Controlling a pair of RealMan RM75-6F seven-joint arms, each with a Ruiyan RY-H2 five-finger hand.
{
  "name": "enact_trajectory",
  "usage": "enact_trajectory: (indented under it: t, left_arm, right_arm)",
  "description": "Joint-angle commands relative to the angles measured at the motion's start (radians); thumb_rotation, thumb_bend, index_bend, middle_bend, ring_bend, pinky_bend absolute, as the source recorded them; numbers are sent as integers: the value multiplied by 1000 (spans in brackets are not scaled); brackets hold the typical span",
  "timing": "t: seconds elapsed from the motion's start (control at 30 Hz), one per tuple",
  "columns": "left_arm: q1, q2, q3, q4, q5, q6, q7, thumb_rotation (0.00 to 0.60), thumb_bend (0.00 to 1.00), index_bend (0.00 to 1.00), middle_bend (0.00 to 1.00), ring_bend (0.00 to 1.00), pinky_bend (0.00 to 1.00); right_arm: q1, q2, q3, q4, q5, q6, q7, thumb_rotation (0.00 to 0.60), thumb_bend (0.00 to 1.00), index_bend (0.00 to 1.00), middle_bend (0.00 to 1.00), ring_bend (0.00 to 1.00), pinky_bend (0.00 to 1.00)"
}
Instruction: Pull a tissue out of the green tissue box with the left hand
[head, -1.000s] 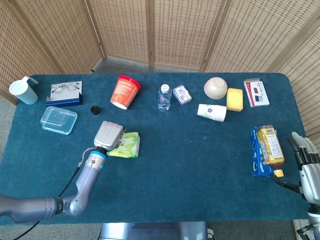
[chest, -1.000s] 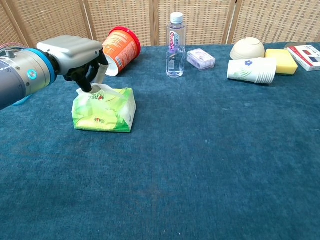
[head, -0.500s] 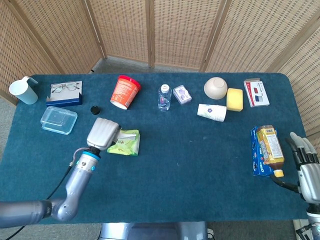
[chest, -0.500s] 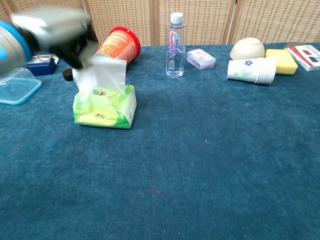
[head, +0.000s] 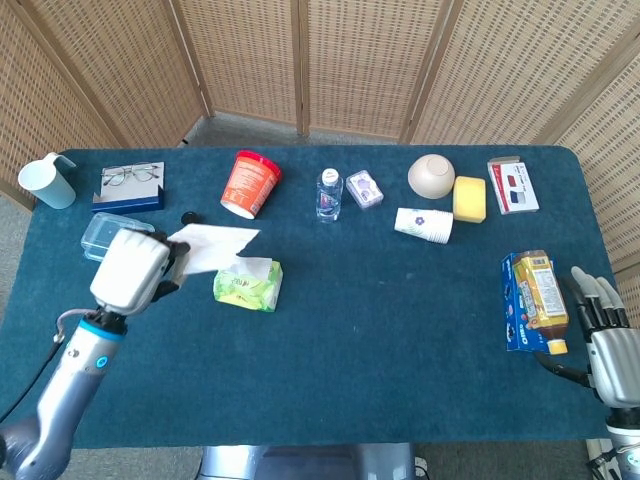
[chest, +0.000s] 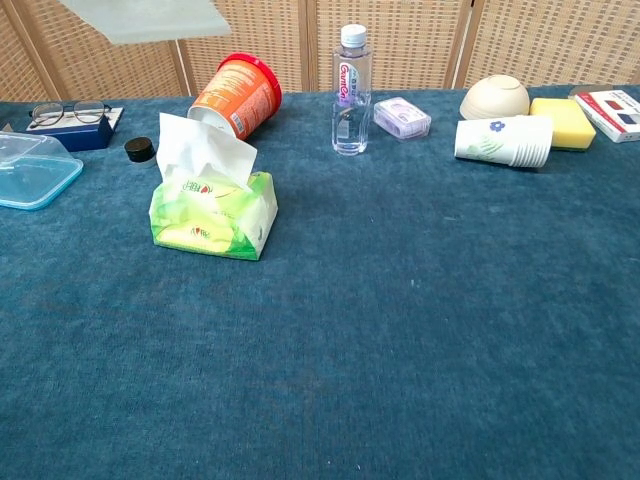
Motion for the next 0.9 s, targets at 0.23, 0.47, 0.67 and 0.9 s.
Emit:
enact_trajectory:
  t: [0.23, 0.47, 0.67, 0.9]
  left_arm:
    - [224, -21, 246, 243, 237, 94, -171, 600, 438, 788, 858, 703, 805]
    - [324, -102, 285, 451, 244, 146, -269, 600, 437, 784, 855, 694, 805]
    - [358, -60, 345, 456, 185, 28, -273, 600, 366, 543, 503, 377, 559]
    - [385, -46, 315, 392, 148, 34, -214, 600, 170, 0, 0, 0, 59]
  right_arm:
    - [-1, 2, -4, -6, -7, 4, 3, 600, 0, 0, 0, 0, 0]
    - [-4, 5, -6, -10, -14, 12, 2, 600, 0, 0, 0, 0, 0]
    - [-3, 5, -8, -12, -14, 10, -3, 600, 0, 0, 0, 0, 0]
    - [-2, 13, -15, -19, -17, -1, -6, 600, 0, 0, 0, 0, 0]
